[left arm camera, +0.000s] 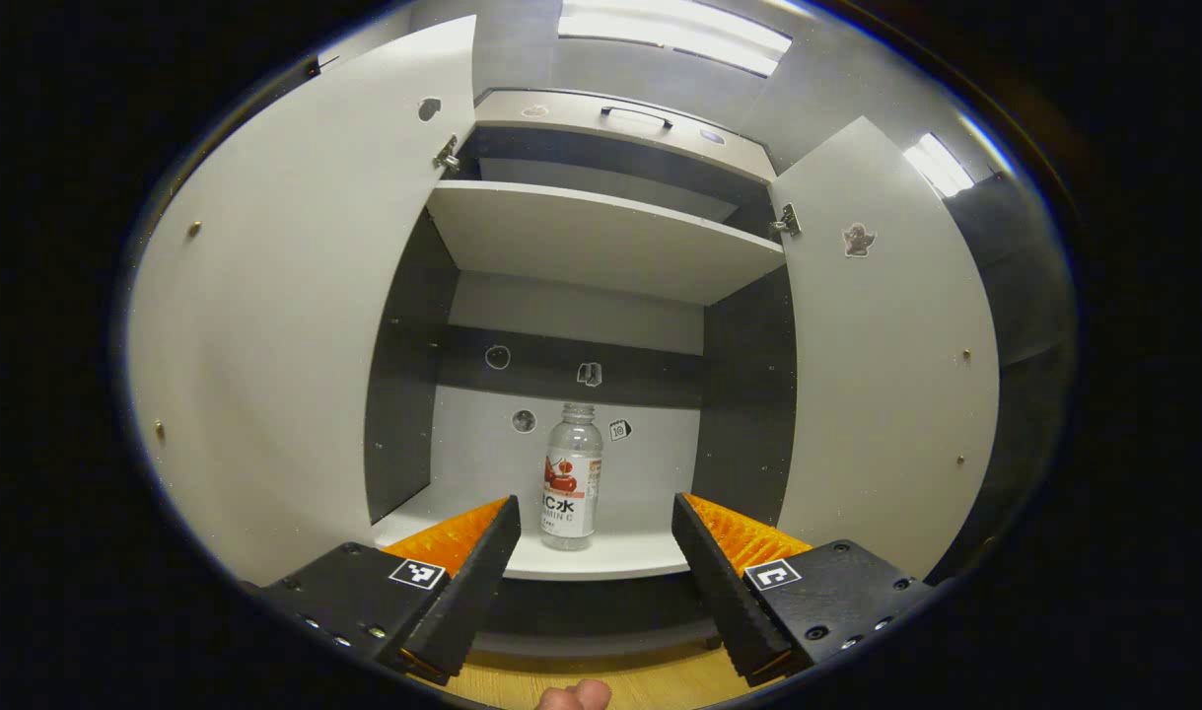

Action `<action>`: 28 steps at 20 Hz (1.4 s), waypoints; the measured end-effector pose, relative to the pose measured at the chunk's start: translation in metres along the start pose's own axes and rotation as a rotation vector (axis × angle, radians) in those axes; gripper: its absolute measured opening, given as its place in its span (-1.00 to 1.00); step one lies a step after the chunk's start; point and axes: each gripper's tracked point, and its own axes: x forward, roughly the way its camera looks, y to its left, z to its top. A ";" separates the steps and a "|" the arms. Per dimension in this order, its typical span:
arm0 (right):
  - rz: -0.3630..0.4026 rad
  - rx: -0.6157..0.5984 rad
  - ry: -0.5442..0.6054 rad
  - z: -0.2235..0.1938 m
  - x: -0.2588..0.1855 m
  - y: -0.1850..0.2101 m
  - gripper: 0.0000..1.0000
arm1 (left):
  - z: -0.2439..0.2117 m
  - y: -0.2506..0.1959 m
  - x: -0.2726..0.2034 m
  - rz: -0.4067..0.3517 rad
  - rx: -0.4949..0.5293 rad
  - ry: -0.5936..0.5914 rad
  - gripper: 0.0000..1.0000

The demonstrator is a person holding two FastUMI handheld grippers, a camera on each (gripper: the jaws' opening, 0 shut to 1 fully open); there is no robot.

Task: Grasp the bottle in the cabinet with the left hand and place it on the coaster, then close the right door with the right hand and the left door with the left hand.

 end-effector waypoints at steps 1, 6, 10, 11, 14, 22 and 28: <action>-0.005 0.002 0.000 0.001 0.001 -0.002 0.99 | -0.002 -0.001 0.016 -0.004 -0.007 0.013 0.88; -0.034 0.007 0.000 0.003 0.005 -0.014 0.97 | -0.017 0.012 0.084 0.027 0.017 0.059 0.89; -0.063 0.000 0.005 0.004 0.008 -0.024 0.97 | -0.039 0.022 0.125 0.054 0.052 0.110 0.89; -0.066 0.000 0.008 0.004 0.009 -0.026 0.99 | -0.047 0.023 0.133 0.058 0.058 0.127 0.89; -0.084 -0.005 0.016 0.001 0.011 -0.033 0.99 | -0.055 0.024 0.149 0.059 0.057 0.138 0.88; -0.098 -0.003 0.032 -0.001 0.014 -0.041 0.99 | -0.057 0.037 0.171 0.104 0.042 0.131 0.86; -0.064 0.004 0.028 0.001 0.015 -0.036 0.97 | -0.036 0.031 0.148 0.082 0.072 0.081 0.51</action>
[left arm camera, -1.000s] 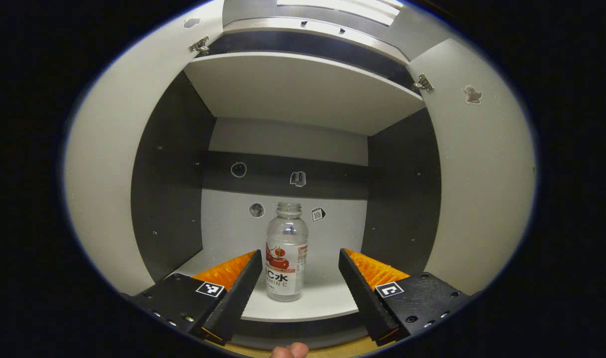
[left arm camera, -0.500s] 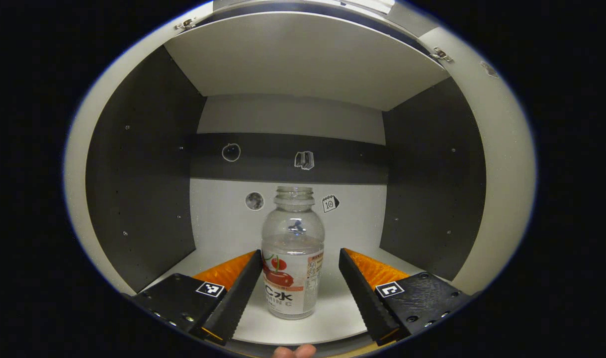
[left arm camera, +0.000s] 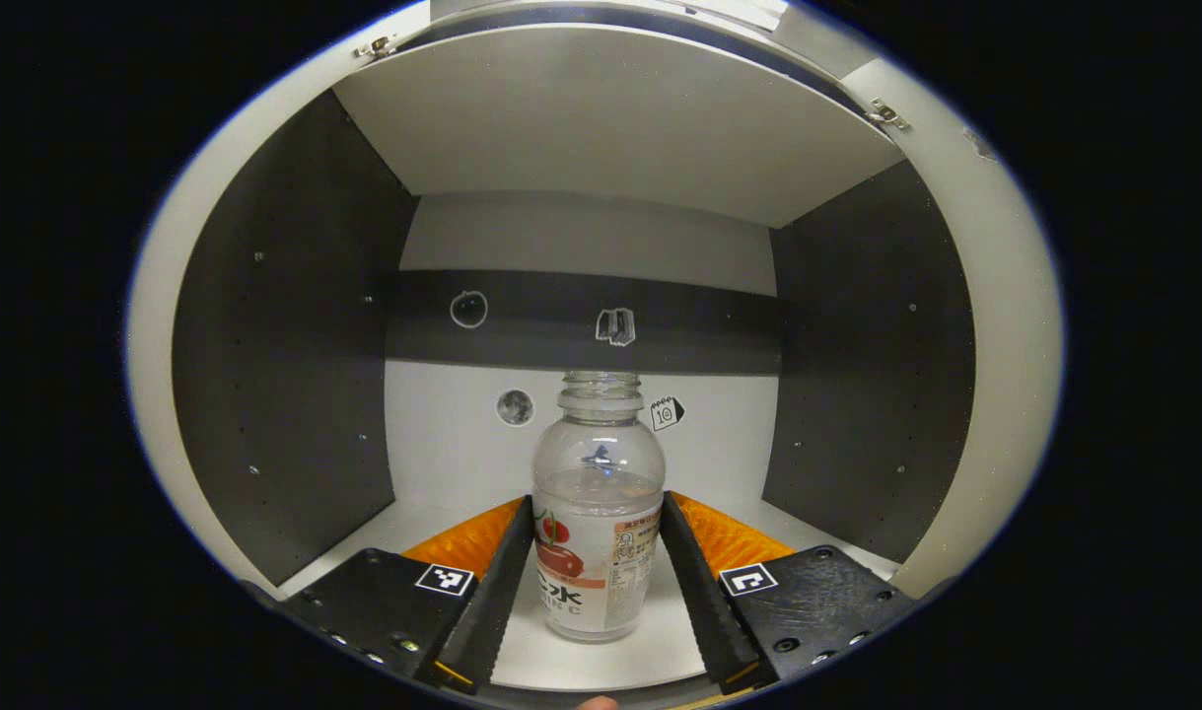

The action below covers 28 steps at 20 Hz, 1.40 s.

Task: Grasp the bottle in the cabinet with the left hand and place it on the coaster, then close the right door with the right hand and the left door with the left hand.

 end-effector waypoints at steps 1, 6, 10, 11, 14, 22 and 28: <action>0.008 0.001 -0.005 0.001 0.000 0.001 0.99 | 0.009 -0.002 -0.013 -0.010 0.003 -0.020 0.51; 0.057 0.011 -0.025 0.007 -0.004 0.008 0.97 | 0.013 -0.017 -0.109 -0.073 -0.048 -0.076 0.50; 0.075 -0.021 -0.040 0.014 -0.009 0.007 0.99 | -0.044 -0.032 -0.184 -0.080 -0.063 -0.048 0.50; 0.077 -0.035 -0.043 0.017 -0.011 0.006 0.99 | -0.062 -0.037 -0.201 -0.081 -0.066 -0.044 0.50; 0.095 -0.055 -0.054 0.026 -0.022 0.009 0.99 | -0.124 -0.050 -0.244 -0.055 -0.063 -0.008 0.50; 0.111 -0.051 -0.027 0.038 -0.035 0.020 0.99 | -0.246 -0.076 -0.307 -0.001 -0.037 0.100 0.51; 0.068 -0.073 -0.016 0.045 -0.042 0.007 0.97 | -0.271 -0.079 -0.315 0.023 -0.049 0.097 0.51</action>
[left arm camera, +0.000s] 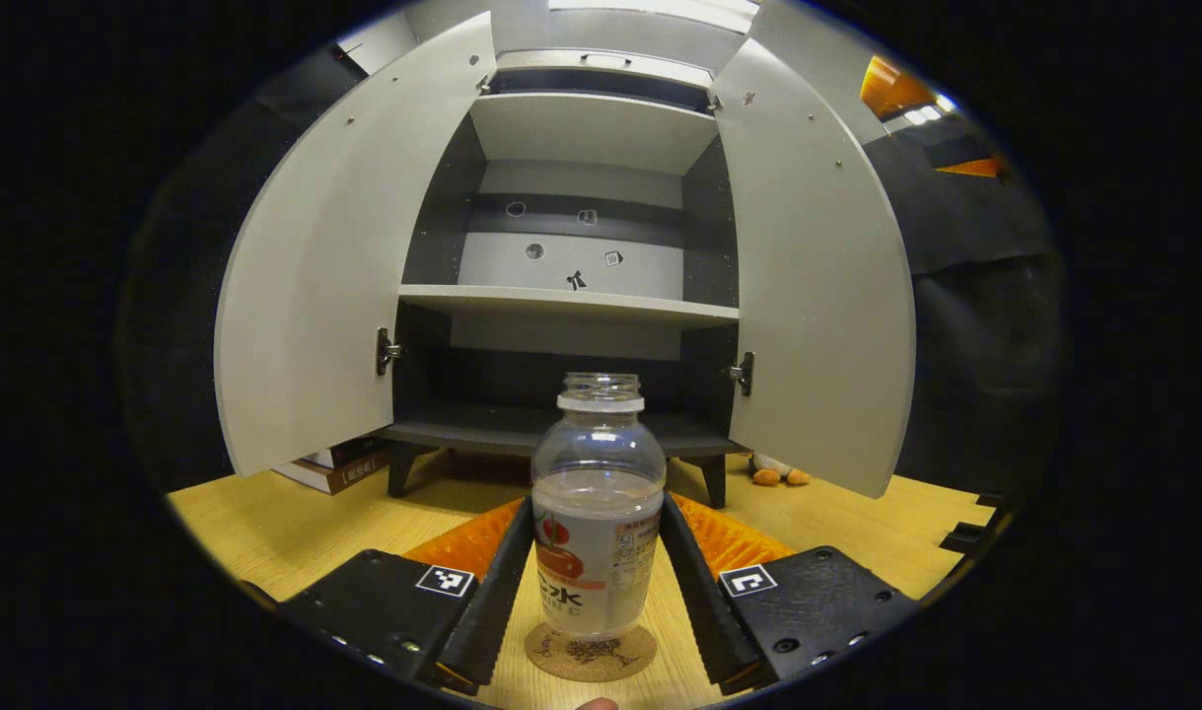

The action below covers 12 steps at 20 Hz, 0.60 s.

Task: Grasp the bottle in the cabinet with the left hand and place it on the coaster, then close the right door with the right hand and the left door with the left hand.

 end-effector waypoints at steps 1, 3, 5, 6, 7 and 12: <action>-0.005 -0.008 -0.001 0.002 -0.001 -0.002 0.99 | -0.005 -0.002 -0.001 -0.004 -0.012 0.007 0.51; -0.009 -0.012 0.001 0.002 -0.003 -0.004 0.99 | -0.013 -0.008 -0.006 -0.012 -0.022 0.012 0.58; -0.001 -0.001 0.014 -0.001 -0.001 -0.002 0.99 | -0.022 -0.011 -0.008 -0.013 -0.003 0.019 0.51; 0.004 0.001 0.017 0.000 -0.001 0.000 0.99 | -0.020 -0.011 -0.012 -0.010 0.005 -0.005 0.51; 0.006 0.000 0.013 0.002 -0.001 0.000 0.99 | -0.019 -0.012 -0.011 -0.011 0.010 -0.012 0.51; 0.015 -0.001 0.013 0.001 0.002 -0.003 0.99 | -0.025 -0.010 -0.016 0.016 0.029 -0.013 0.55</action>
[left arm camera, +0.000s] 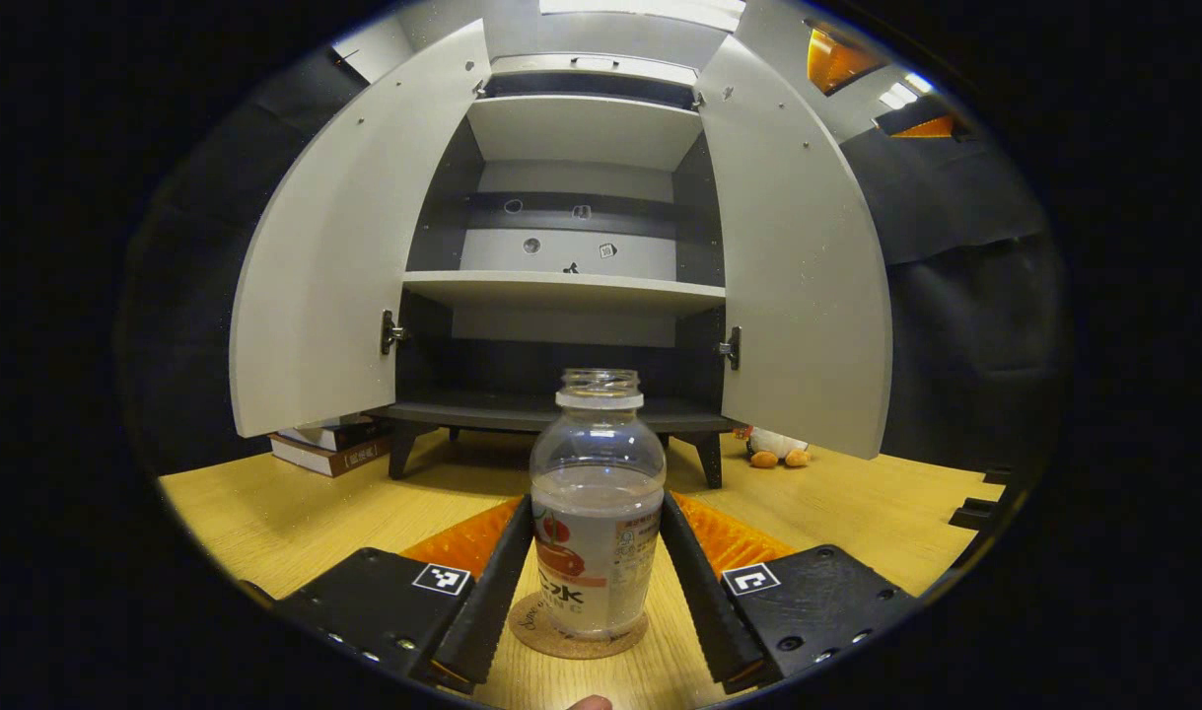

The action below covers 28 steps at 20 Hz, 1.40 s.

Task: Grasp the bottle in the cabinet with the left hand and place it on the coaster, then close the right door with the right hand and the left door with the left hand.

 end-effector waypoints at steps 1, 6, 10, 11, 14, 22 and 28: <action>0.003 0.007 0.004 -0.001 0.000 0.000 0.99 | -0.004 0.001 0.000 0.002 0.001 0.014 0.55; 0.001 0.020 0.015 -0.007 0.001 -0.005 0.99 | -0.002 0.004 -0.008 0.008 0.010 0.023 0.71; -0.007 0.041 0.013 -0.010 0.000 -0.010 0.99 | 0.013 0.002 -0.017 -0.006 -0.004 0.026 0.88; -0.008 0.043 0.014 -0.011 0.000 -0.011 0.99 | 0.023 0.003 -0.020 -0.005 -0.009 0.017 0.88; -0.015 0.038 0.026 -0.019 -0.001 -0.020 0.99 | 0.069 0.008 -0.027 0.003 -0.005 -0.028 0.88; -0.048 0.099 -0.022 -0.026 0.011 -0.052 0.99 | 0.196 0.034 -0.030 0.009 -0.005 -0.018 0.87; -0.096 0.050 -0.099 0.006 0.023 -0.093 0.99 | 0.229 0.050 -0.032 0.040 -0.023 -0.006 0.87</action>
